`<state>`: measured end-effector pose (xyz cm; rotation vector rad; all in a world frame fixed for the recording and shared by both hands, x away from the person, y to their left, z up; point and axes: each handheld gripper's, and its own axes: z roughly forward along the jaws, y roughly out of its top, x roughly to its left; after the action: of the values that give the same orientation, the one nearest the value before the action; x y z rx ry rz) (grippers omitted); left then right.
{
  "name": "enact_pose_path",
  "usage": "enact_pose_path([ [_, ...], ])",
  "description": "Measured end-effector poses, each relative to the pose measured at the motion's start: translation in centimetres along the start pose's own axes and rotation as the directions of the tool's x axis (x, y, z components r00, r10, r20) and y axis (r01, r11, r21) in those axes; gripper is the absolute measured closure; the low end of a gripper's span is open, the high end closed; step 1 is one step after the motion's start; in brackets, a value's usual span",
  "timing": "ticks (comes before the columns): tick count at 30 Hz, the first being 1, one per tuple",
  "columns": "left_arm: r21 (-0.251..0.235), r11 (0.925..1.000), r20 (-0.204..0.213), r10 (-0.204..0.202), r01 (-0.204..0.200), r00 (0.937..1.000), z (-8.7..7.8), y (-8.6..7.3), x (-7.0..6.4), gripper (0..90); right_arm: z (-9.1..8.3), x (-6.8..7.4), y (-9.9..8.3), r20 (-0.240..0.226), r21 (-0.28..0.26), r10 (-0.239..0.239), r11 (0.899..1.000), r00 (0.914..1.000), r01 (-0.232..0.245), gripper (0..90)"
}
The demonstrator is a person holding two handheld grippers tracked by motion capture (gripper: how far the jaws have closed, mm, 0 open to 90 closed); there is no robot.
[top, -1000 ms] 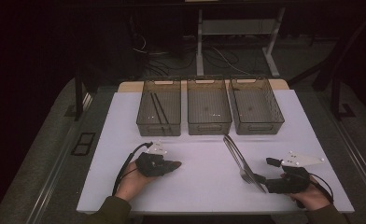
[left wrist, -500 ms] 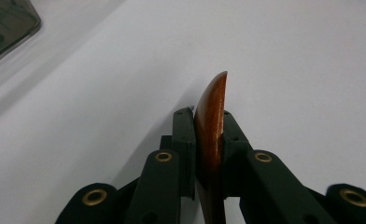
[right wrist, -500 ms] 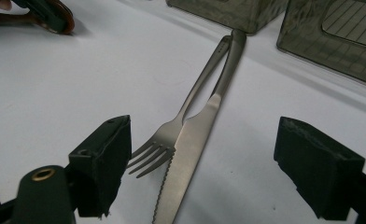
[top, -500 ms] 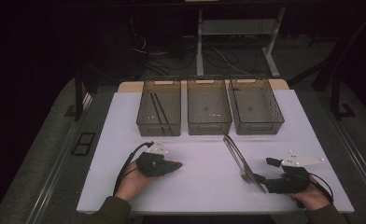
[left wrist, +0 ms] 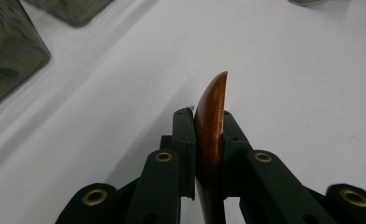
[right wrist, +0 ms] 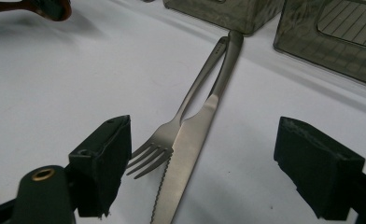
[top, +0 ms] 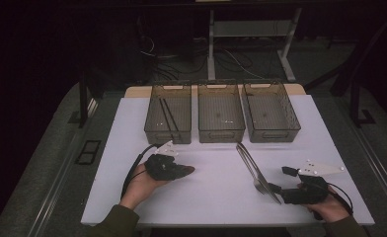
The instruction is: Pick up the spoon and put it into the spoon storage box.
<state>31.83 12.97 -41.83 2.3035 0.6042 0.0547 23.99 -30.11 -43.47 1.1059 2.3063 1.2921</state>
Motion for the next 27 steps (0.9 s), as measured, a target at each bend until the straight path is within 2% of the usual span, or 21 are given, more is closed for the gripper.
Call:
enact_pose_path([
  [16, -0.012, 0.9995, 0.004, 0.029, -0.029, 0.9996, -0.8, 4.0, 0.8, 79.8, -0.1, 0.1, 0.1, 0.001, -0.006, 0.003, 1.000, 1.0000, -0.003, 19.2],
  [21, -0.028, 0.9985, 0.003, 0.048, -0.047, 0.9989, -1.0, 5.5, 1.1, 79.8, -0.1, 0.1, 0.1, -0.001, -0.010, 0.005, 1.000, 1.0000, -0.005, 19.2],
  [27, -0.054, 0.9975, -0.003, 0.045, -0.045, 0.9990, -0.6, 7.3, 1.5, 79.7, -0.2, 0.1, 0.1, -0.002, -0.013, 0.009, 1.000, 1.0000, -0.009, 19.2],
])
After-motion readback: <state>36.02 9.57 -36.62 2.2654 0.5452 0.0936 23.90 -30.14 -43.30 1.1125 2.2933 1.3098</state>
